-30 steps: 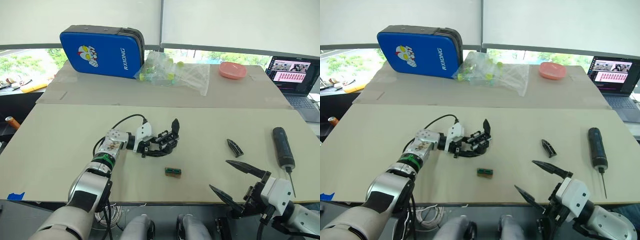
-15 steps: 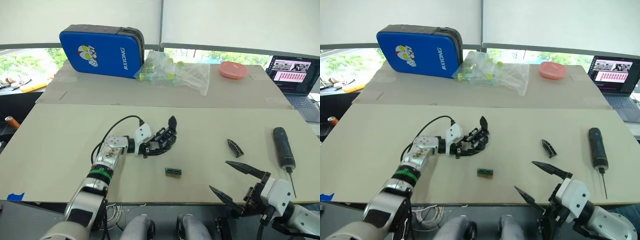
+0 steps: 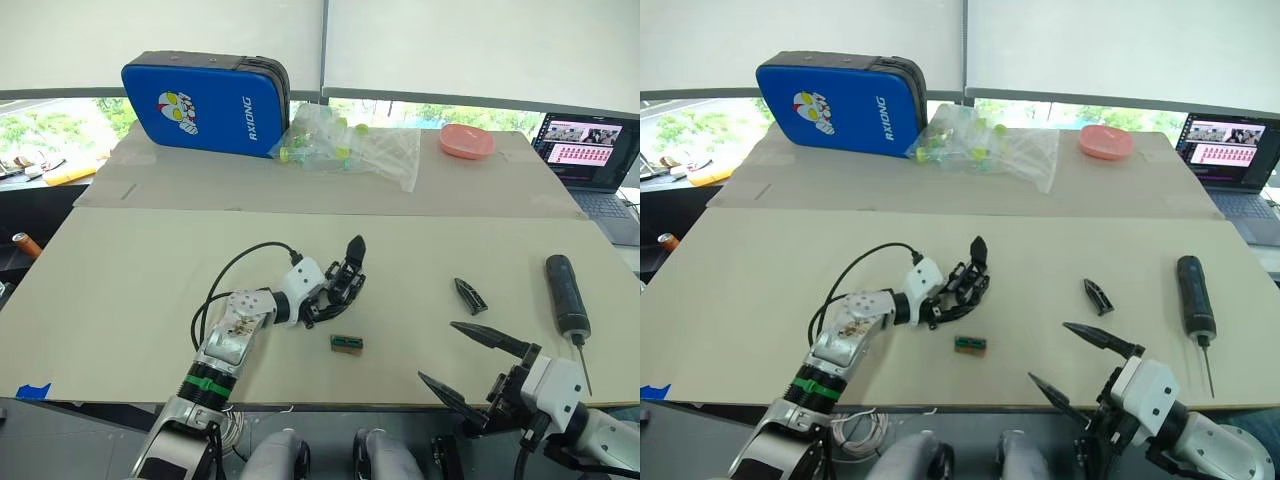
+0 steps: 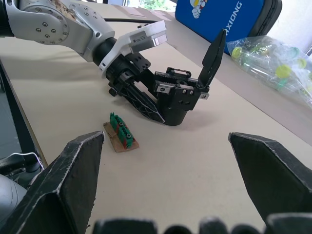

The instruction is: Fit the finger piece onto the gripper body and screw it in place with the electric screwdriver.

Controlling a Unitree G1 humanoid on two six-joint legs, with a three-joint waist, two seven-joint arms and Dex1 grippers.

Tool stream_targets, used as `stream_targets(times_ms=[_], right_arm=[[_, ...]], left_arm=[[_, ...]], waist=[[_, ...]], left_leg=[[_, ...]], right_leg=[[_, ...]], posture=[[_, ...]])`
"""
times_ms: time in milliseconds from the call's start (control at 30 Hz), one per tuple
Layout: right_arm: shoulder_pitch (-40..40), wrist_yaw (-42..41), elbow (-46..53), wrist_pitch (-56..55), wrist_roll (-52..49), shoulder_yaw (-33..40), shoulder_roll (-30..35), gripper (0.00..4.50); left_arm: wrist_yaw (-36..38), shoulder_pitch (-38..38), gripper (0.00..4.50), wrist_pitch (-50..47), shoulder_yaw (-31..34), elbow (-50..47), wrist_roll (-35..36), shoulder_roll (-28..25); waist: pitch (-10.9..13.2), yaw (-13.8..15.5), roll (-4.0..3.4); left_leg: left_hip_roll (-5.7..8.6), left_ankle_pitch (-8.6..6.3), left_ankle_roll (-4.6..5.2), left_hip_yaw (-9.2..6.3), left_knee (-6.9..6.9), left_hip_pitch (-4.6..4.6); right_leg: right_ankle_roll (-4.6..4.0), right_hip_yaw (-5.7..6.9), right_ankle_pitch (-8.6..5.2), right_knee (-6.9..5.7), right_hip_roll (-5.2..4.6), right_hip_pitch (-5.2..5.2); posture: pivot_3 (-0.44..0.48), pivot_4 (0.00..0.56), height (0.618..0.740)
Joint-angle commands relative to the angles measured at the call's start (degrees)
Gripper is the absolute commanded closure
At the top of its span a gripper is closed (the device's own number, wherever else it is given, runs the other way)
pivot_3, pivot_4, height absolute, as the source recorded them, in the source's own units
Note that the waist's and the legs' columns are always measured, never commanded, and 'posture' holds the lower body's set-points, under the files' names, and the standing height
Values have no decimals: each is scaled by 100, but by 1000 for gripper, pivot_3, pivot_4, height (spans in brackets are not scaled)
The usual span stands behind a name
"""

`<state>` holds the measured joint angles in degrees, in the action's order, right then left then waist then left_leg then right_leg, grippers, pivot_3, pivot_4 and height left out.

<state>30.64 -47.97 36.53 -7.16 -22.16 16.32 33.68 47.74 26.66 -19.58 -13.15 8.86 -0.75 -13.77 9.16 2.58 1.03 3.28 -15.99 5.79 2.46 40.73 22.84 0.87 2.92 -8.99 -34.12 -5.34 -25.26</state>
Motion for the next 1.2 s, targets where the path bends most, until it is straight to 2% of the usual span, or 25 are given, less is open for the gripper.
stream_targets(times_ms=[33, 67, 133, 167, 233, 400, 567, 700, 767, 900, 1033, 1200], right_arm=[[7, -24, 145, -93, -85, 119, 37, 0], [-5, -19, 142, -95, -73, 99, 27, 0], [-23, -7, 143, -94, -55, 71, 10, 0], [-26, -4, 144, -94, -51, 65, 4, 0], [-26, 2, 141, -97, -46, 58, -5, 0], [-46, 13, 128, -100, -30, 41, -12, 0], [-98, 9, 96, -92, -33, 23, -7, 0], [-156, -10, 69, -86, -14, -32, 8, 0], [-180, 0, 80, -65, -21, -15, 17, 0], [-126, -21, 82, -52, -25, 68, 55, 0], [-86, 24, 125, -47, -9, 116, 50, 0], [24, 72, 183, -70, 18, 153, 19, 0]], left_arm=[[-99, -15, 2195, -34, -115, -266, -11, -63], [-107, -19, 2195, -68, -114, -249, 22, -69], [-74, -16, 1180, -132, -118, -229, 96, -82], [-61, -20, 894, -138, -116, -231, 120, -99], [26, -27, 18, -155, -123, -227, 181, -160], [400, 295, 18, 93, 58, 278, 411, -401], [1390, 1009, 18, 1252, 13, 1720, 565, -630], [2236, 1695, 18, 2350, 60, 3207, 704, -420], [2536, 2033, 18, 2743, 47, 3819, 639, -322], [2940, 2463, 18, 3337, 54, 4643, 522, -141], [2826, 2767, 18, 3648, 86, 5251, 377, 24], [2839, 2935, 18, 3760, 168, 5655, 263, 59]], waist=[[-1, -2, -1], [-1, -2, -1], [-1, -3, -1], [-1, -3, -1], [-1, -3, -1], [-2, -7, -3], [-2, -1, -3], [-2, 20, -2], [-1, 31, -2], [-1, 18, -1], [-1, 5, 0], [0, -1, 1]], left_leg=[[0, 0, 0, 0, 0, -1], [0, 0, 0, 0, 0, -2], [0, 0, -1, 0, 0, -2], [0, 0, -1, 0, 0, -2], [0, 0, -1, 0, 0, -2], [0, 0, -4, 0, 0, -6], [-1, 4, -11, 0, 0, -7], [1, 3, -8, 0, 1, -5], [3, 1, -4, 0, 2, 1], [4, 0, 7, 0, 5, 8], [3, 18, 51, 0, 5, 9], [3, 18, 56, 0, 7, 9]], right_leg=[[5, 0, -3, 0, 0, 1], [6, -1, -4, 0, 0, 1], [6, -1, -4, 0, 0, 1], [6, -1, -4, 0, 0, 1], [6, -1, -4, -1, 0, 0], [5, -3, -3, -2, 0, 2], [4, 0, -2, -5, 0, 1], [3, 1, -1, 1, 0, -1], [-29, 1, 20, 2, -2, -1], [-32, 5, 22, 5, -1, -4], [-29, 6, 20, 6, -1, -3], [-15, 7, 12, 5, -1, -2]], posture=[[0, 150, 740], [0, 150, 740], [0, 150, 740], [0, 150, 740], [0, 150, 740], [0, 150, 740], [0, 150, 740], [0, 150, 740], [0, 150, 740], [0, 150, 740], [0, 150, 740], [0, 150, 740]])
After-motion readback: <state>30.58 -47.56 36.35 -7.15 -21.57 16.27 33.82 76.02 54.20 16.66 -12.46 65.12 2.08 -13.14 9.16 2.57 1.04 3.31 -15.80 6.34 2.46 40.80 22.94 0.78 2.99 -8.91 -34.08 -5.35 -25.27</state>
